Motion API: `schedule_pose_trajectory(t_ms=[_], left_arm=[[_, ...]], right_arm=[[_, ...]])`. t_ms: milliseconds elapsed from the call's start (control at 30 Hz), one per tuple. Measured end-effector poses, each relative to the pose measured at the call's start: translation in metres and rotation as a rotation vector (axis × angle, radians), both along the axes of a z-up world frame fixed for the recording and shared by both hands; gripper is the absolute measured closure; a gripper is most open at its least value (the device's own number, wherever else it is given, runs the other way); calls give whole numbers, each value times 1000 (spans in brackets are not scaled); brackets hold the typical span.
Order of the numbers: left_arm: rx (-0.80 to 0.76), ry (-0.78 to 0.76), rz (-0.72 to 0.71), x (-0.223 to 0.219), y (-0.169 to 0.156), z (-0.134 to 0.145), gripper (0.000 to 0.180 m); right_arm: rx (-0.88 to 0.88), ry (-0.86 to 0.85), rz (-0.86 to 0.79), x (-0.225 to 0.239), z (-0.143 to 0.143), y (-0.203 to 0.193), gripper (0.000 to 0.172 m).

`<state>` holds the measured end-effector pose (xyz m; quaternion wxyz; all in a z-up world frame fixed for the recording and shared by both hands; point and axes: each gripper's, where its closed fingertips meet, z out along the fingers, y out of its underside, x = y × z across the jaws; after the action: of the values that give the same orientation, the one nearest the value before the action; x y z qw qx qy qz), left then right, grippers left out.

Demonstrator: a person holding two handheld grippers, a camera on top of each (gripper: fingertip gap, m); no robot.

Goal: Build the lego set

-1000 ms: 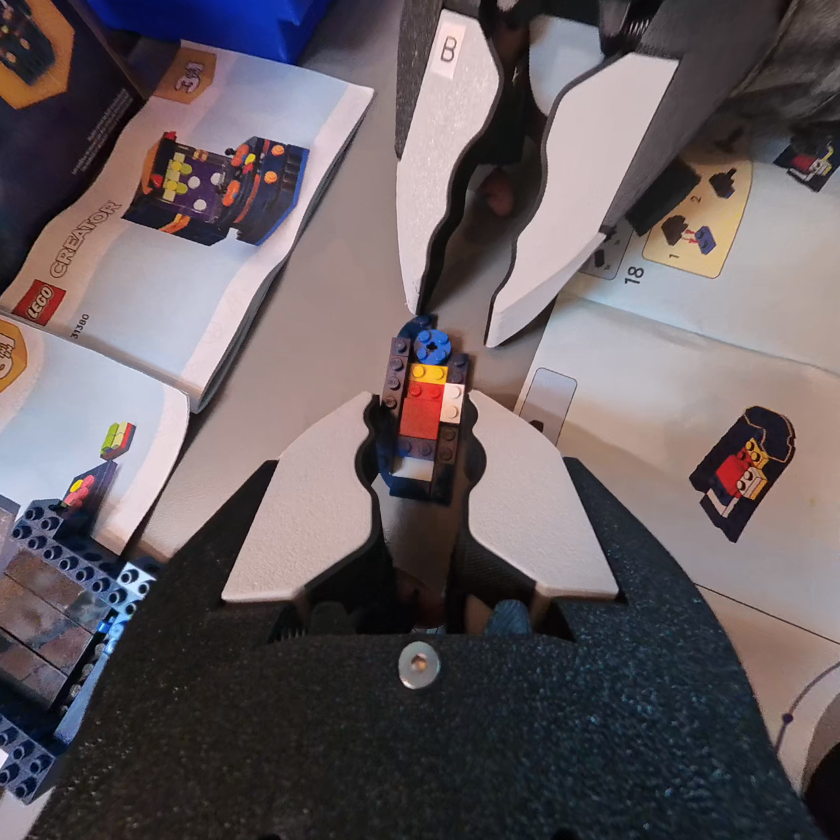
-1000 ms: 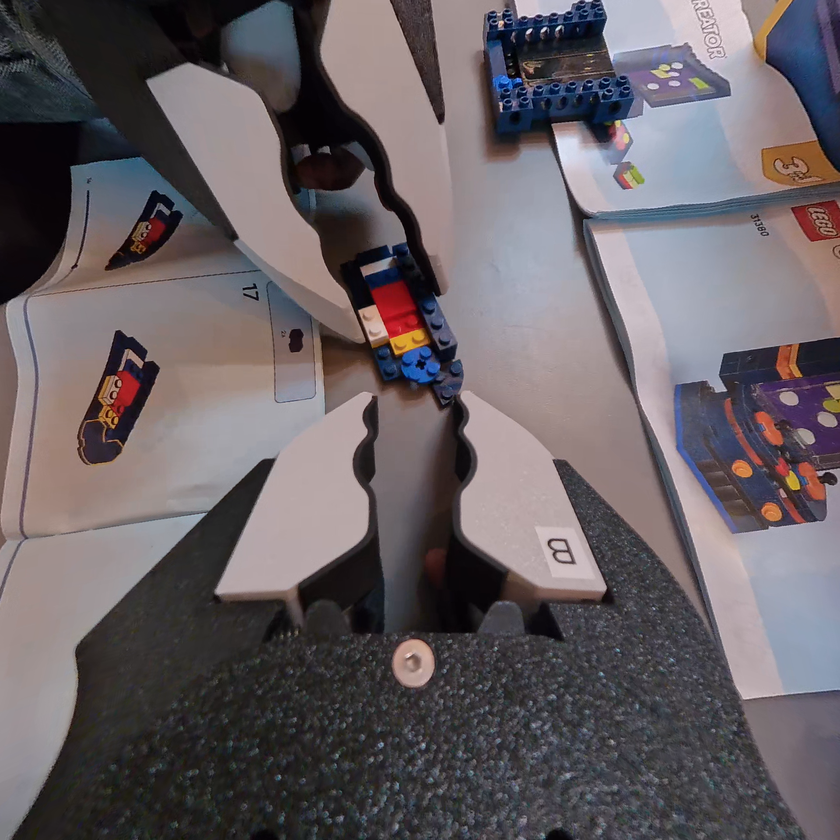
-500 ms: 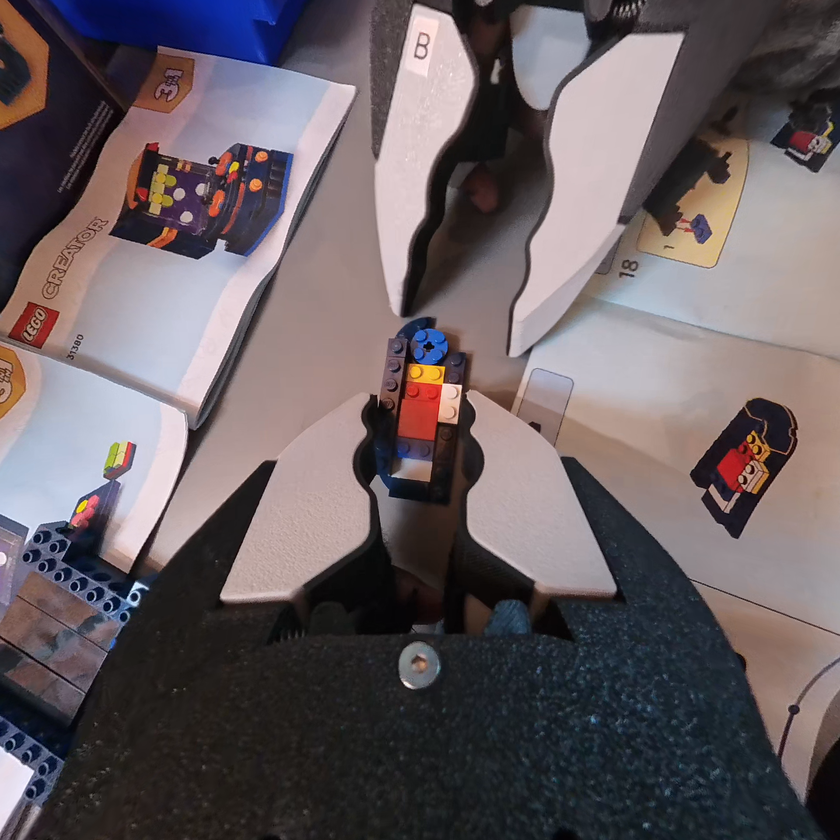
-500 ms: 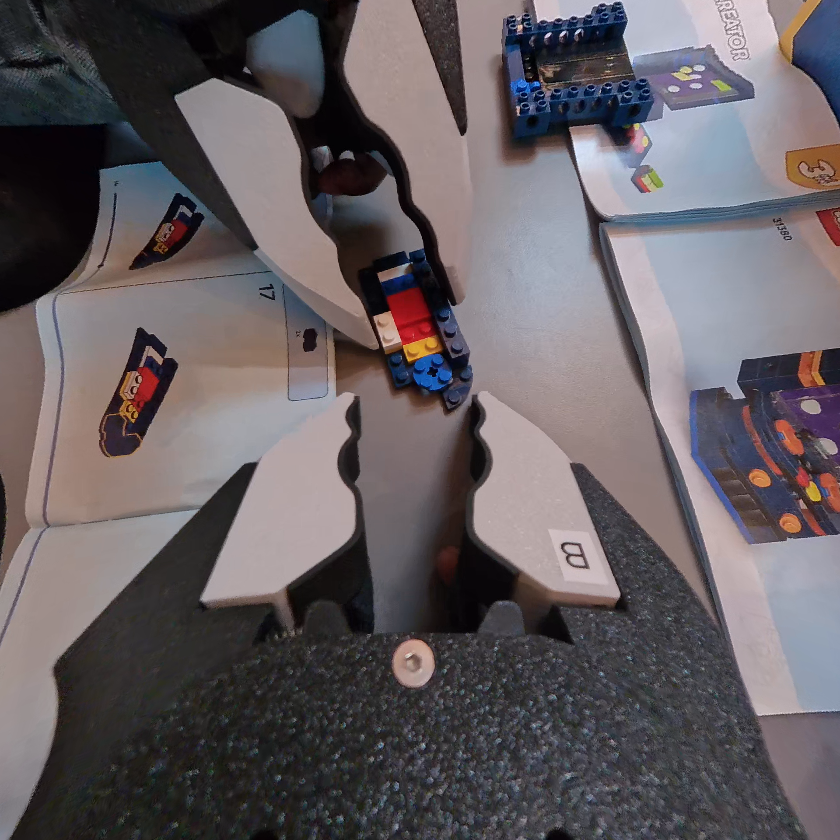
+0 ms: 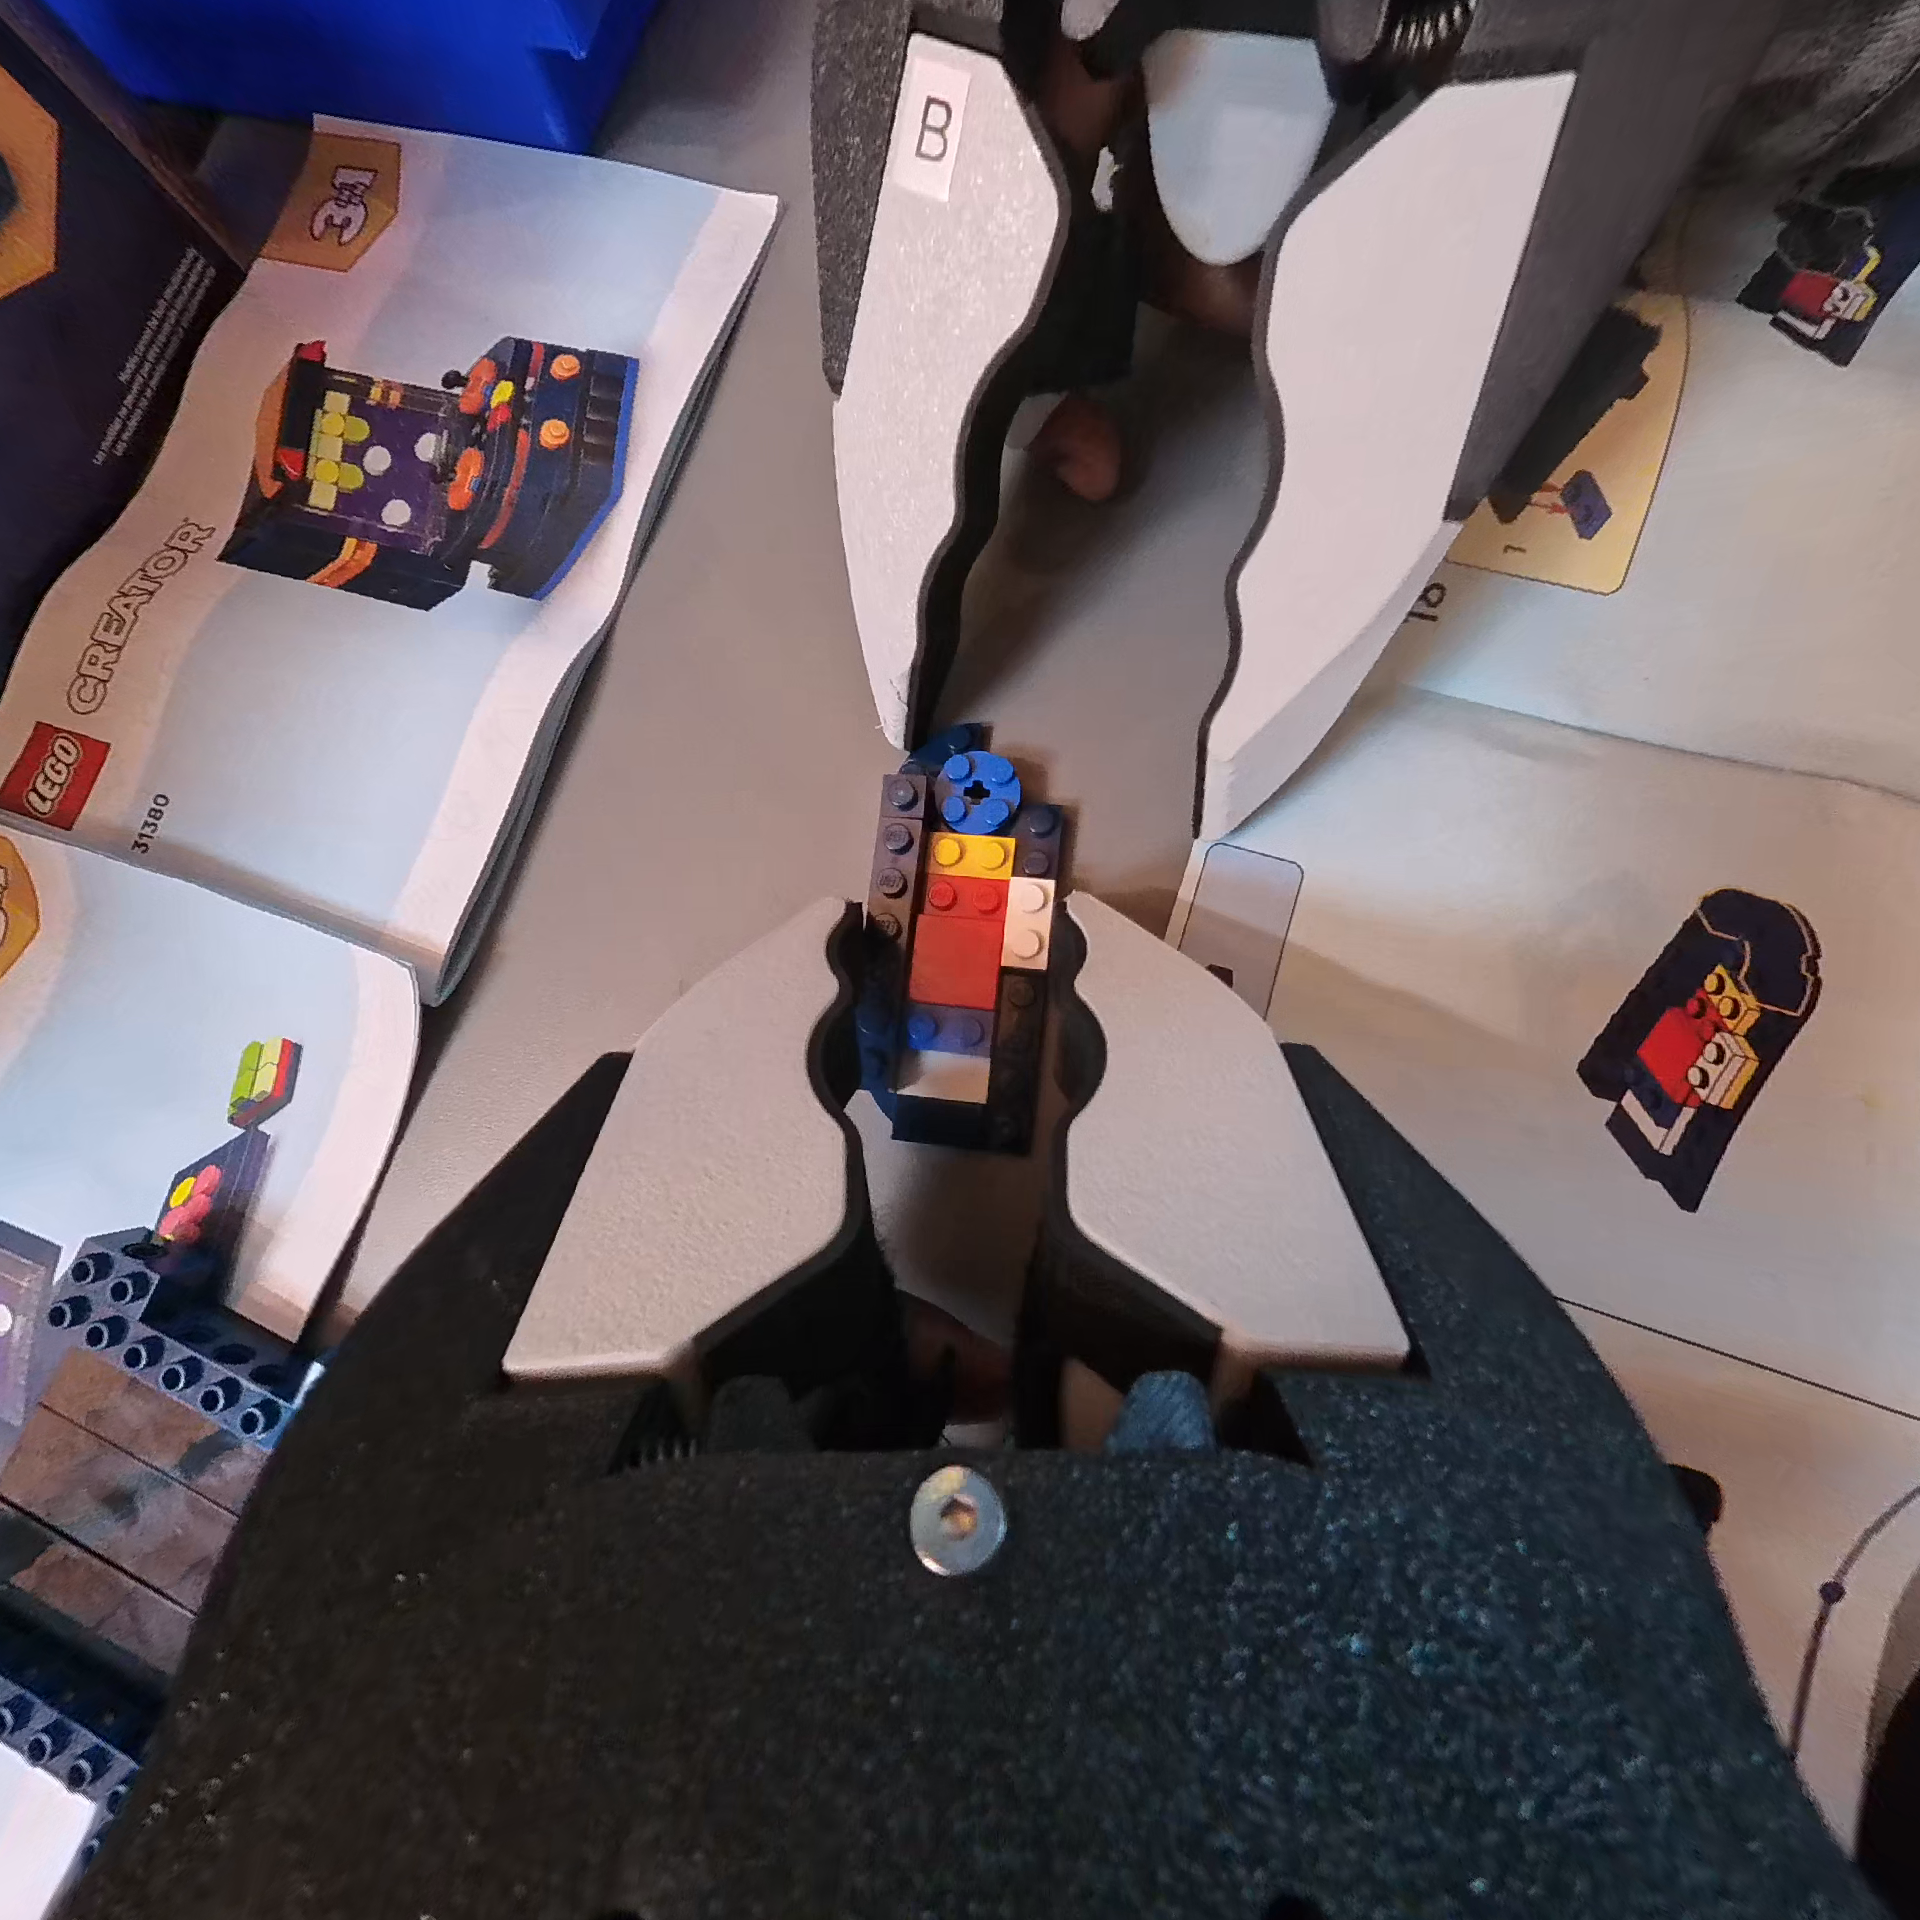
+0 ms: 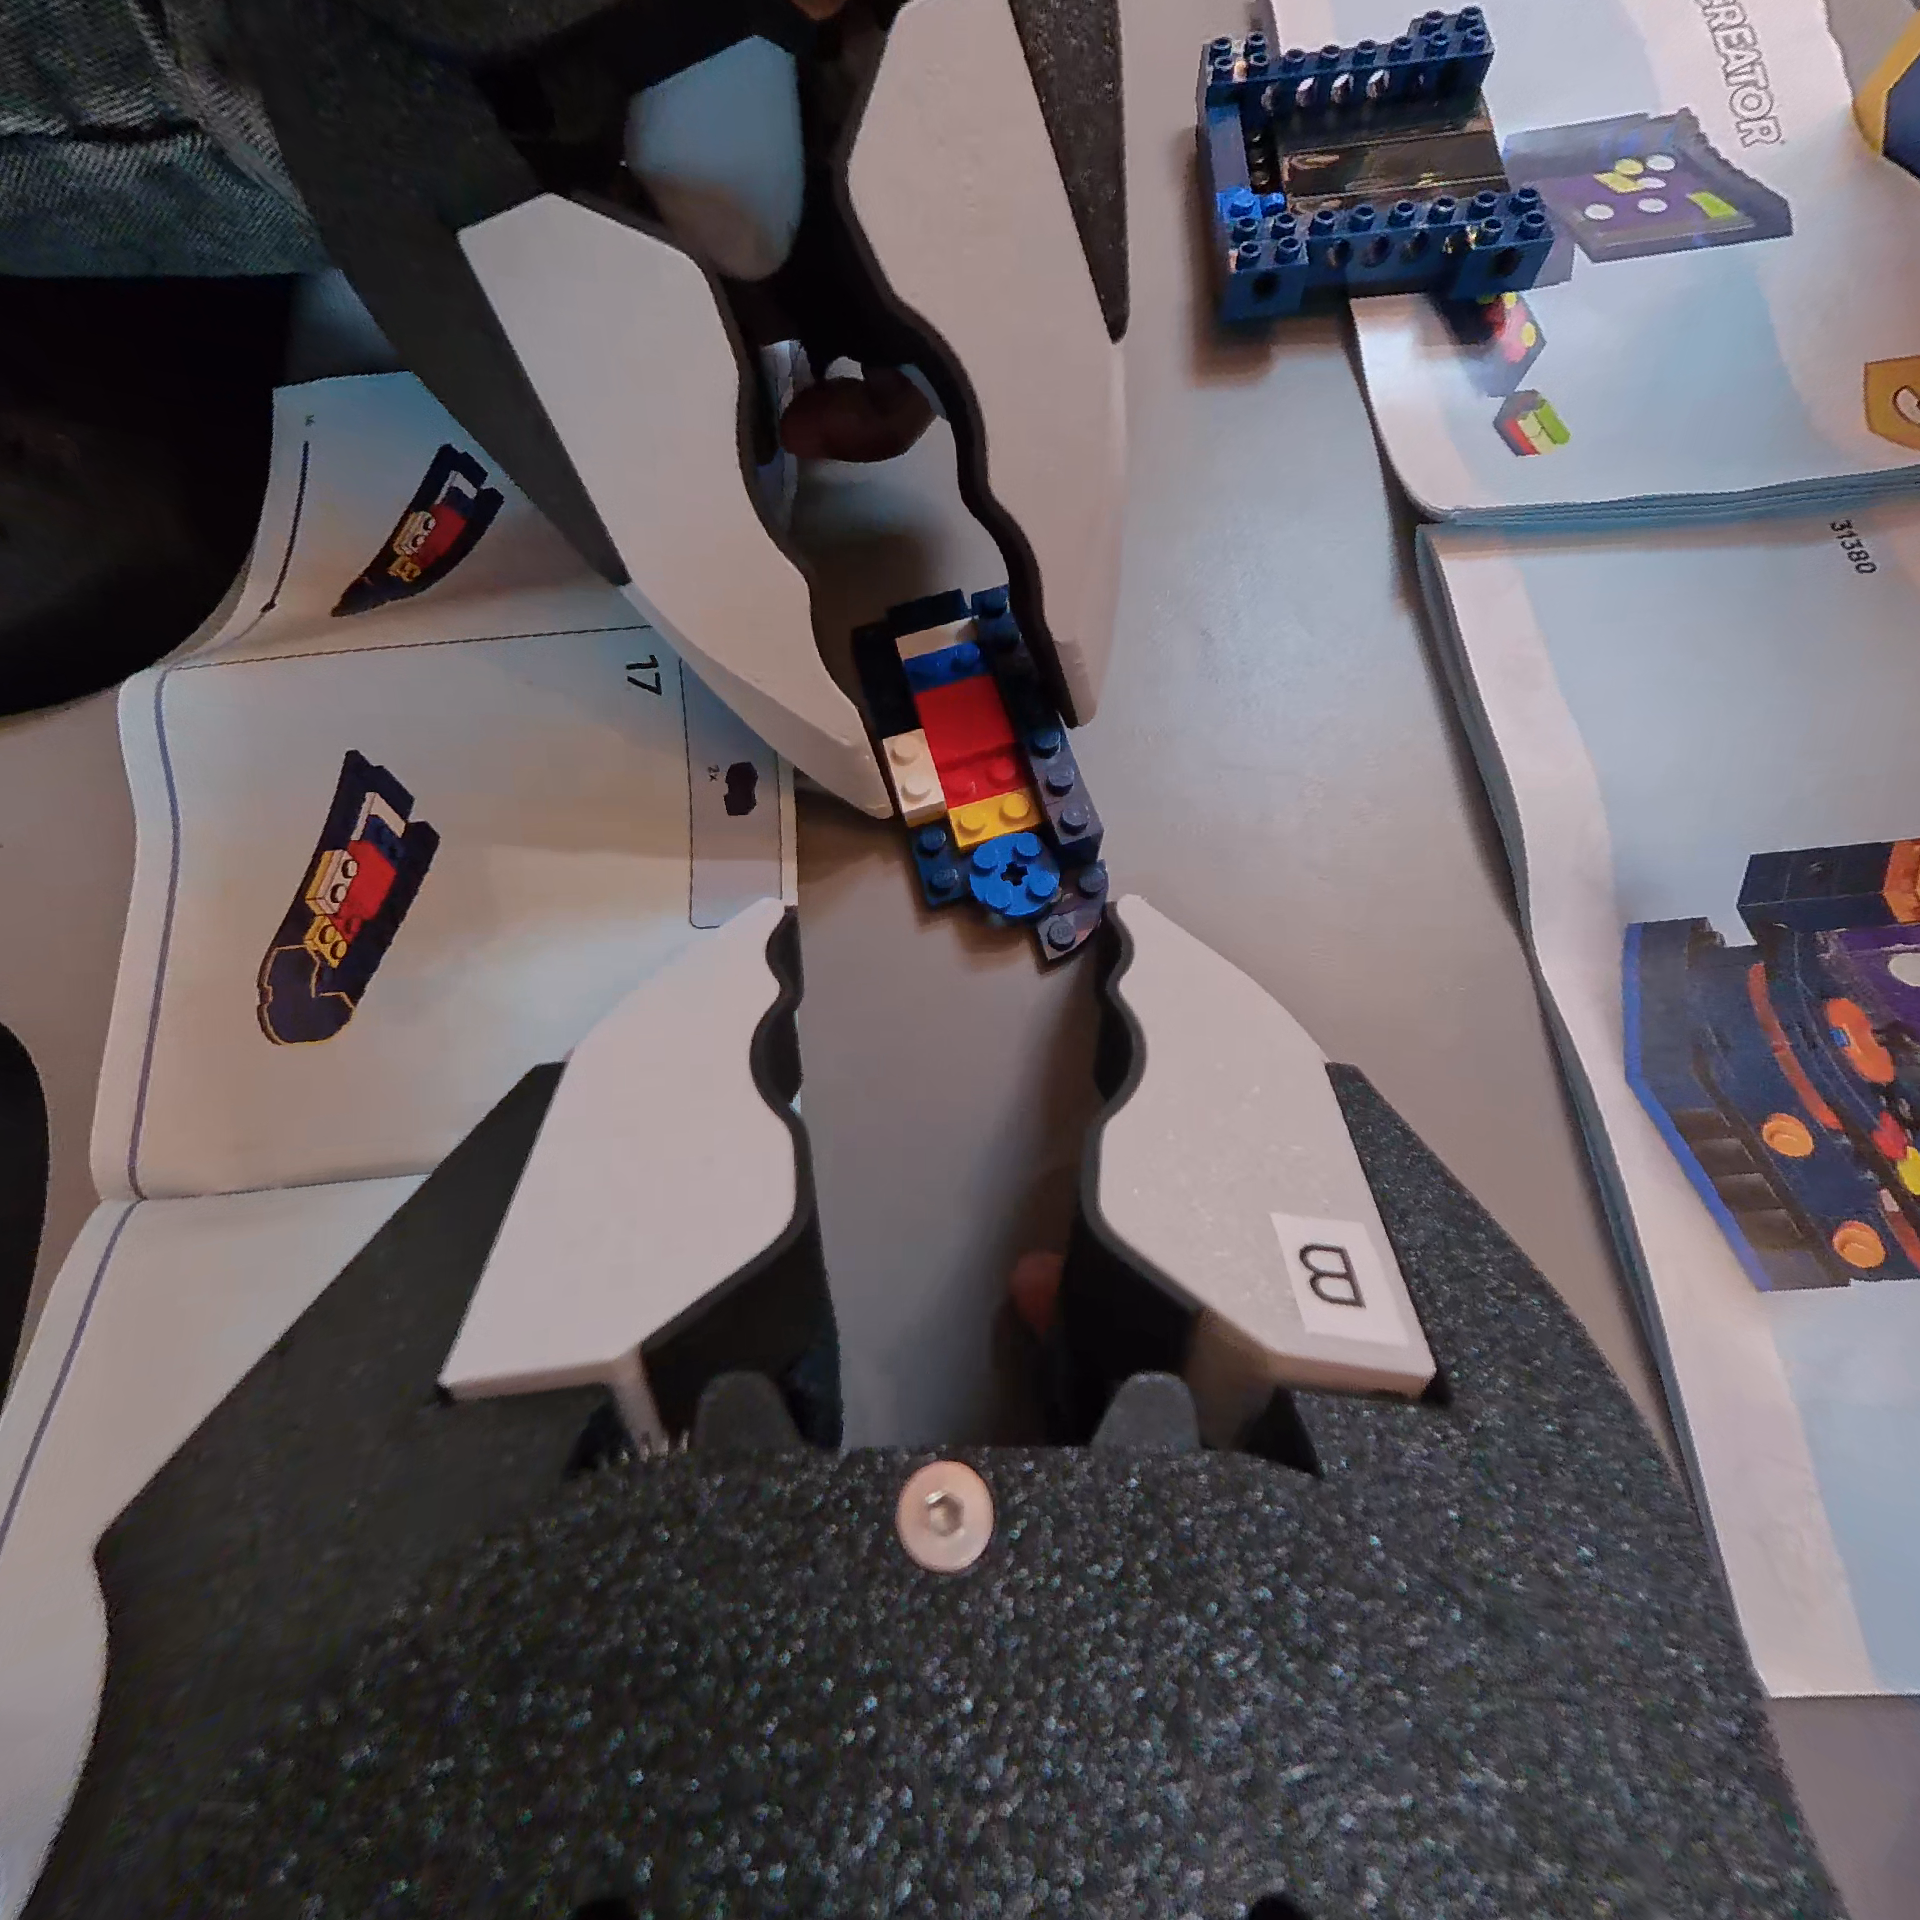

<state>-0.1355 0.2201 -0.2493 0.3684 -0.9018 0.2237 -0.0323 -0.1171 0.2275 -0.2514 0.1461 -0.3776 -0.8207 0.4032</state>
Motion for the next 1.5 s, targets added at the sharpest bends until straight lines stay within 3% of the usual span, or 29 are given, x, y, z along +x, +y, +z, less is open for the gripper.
schedule_pose_trajectory(t_ms=[333, 1500], left_arm=[[38, 38, -52, 1, 0, -1, 147], [52, 27, -59, 1, -1, -2, 146]], right_arm=[[-3, -2, 19, 2, 0, -2, 111], [-7, -5, 18, 2, 0, -2, 119]])
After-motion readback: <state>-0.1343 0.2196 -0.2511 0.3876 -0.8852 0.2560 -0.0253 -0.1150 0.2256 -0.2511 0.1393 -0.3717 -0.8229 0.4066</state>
